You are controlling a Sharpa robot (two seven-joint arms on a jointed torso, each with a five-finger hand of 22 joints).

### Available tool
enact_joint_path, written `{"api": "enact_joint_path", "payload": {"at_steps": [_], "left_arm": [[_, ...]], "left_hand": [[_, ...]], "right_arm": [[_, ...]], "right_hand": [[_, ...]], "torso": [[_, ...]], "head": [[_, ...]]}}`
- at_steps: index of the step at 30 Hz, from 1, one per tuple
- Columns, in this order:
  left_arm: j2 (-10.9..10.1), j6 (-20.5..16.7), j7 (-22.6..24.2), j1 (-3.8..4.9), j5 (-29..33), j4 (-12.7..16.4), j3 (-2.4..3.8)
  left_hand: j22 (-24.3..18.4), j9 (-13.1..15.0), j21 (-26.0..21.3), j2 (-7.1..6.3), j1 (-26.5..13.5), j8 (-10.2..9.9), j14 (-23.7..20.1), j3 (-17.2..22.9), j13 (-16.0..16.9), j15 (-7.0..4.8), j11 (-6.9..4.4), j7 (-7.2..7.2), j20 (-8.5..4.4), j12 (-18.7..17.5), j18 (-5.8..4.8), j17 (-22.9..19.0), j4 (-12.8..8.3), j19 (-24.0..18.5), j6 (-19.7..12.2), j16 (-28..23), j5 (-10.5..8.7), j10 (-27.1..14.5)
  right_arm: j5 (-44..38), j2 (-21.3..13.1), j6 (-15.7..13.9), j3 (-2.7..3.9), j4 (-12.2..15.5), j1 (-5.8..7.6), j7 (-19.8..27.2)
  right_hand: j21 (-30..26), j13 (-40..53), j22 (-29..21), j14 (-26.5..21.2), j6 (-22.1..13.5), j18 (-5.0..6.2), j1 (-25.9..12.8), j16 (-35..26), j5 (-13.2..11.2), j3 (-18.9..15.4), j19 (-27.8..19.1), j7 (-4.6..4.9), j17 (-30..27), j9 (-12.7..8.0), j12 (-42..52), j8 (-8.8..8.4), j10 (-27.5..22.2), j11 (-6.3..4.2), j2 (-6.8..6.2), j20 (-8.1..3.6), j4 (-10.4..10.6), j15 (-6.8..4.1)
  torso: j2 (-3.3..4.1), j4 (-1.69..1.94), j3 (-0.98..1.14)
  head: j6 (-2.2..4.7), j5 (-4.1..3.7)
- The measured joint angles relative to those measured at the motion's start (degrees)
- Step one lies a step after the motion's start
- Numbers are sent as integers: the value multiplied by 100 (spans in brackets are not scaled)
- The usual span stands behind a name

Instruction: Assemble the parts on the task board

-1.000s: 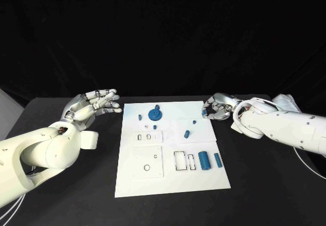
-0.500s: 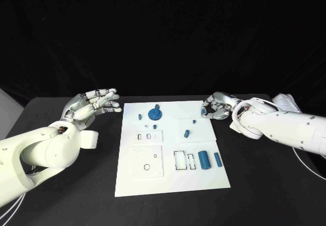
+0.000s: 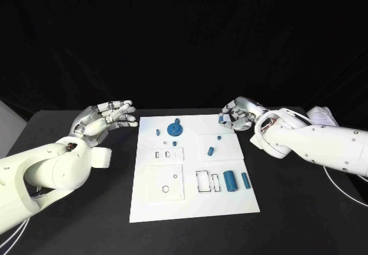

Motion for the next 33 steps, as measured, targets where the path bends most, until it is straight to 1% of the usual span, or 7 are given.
{"api": "enact_joint_path", "payload": {"at_steps": [4,9,13,22,24,29,33], "left_arm": [[14,1,-1,0,0,-11,0],[33,1,-8,0,0,-22,-1],[47,1,-22,0,0,-27,-3],[77,-1,-79,0,-4,-33,-7],[78,-1,-93,0,-6,-33,-7],[84,-1,-135,0,-15,-33,-10],[86,-1,-159,0,-25,-33,-10]], "left_hand": [[0,0,0,0,0,0,0,0,0,0,0,0,0,0,0,3,0,0,0,0,0,0],[10,2,0,0,0,0,0,0,0,0,0,0,-13,22,1,3,0,-12,0,29,0,0],[71,16,129,1,-1,41,23,0,33,-23,-29,0,-22,158,1,45,0,-21,0,159,0,120],[396,70,681,23,-23,203,290,50,134,-183,-135,22,-98,482,0,357,-13,56,84,851,0,322],[485,75,821,5,-41,228,301,64,150,-193,-135,22,-141,520,0,429,2,54,84,1004,0,321],[726,89,1208,-17,-62,301,432,135,175,-225,-135,22,-160,636,-1,614,24,35,84,1400,0,321],[885,96,1462,-45,-91,333,477,175,187,-244,-156,22,-191,687,-1,718,17,4,84,1631,0,298]], "right_arm": [[-17,104,-113,0,374,17,-315],[-137,419,-178,-4,863,-10,-714],[-317,696,-181,-23,1098,-49,-1021],[-808,1186,-155,-63,1202,-210,-1642],[-894,1256,-141,-69,1195,-252,-1740],[-1102,1424,-77,-87,1145,-357,-1974],[-1216,1485,-30,-94,1114,-398,-2105]], "right_hand": [[0,0,0,0,-1,0,8,0,0,0,0,-1,0,0,0,0,0,0,22,0,0,0],[0,0,0,0,-10,0,1,0,0,0,-21,-10,0,0,0,-3,0,0,29,-20,0,0],[0,0,-1,0,-11,1,-22,0,-1,-1,-21,-10,-1,0,-23,-8,0,0,52,-20,1,0],[0,-1,-2,0,-20,1,-24,0,-2,-1,-20,-19,-1,0,-23,-7,0,1,51,-20,1,1],[0,-1,-2,0,-21,1,-24,0,-4,-2,-21,-19,-1,0,-23,-7,0,1,51,-20,1,1],[0,-1,-2,-1,-23,1,-85,0,-6,14,-21,-18,-2,0,-23,-2,0,1,47,-20,16,1],[0,-1,-2,-1,-25,0,-107,0,-6,14,-21,-17,-2,0,-23,5,0,1,25,-20,17,1]], "torso": [[-7,5,-1],[-19,5,-2],[-26,-1,-2],[-49,-4,-21],[-49,-4,-21],[-42,-4,-22],[-35,-3,-19]], "head": [[-13,32],[-39,102],[-56,132],[-115,170],[-119,179],[-128,193],[-149,194]]}}
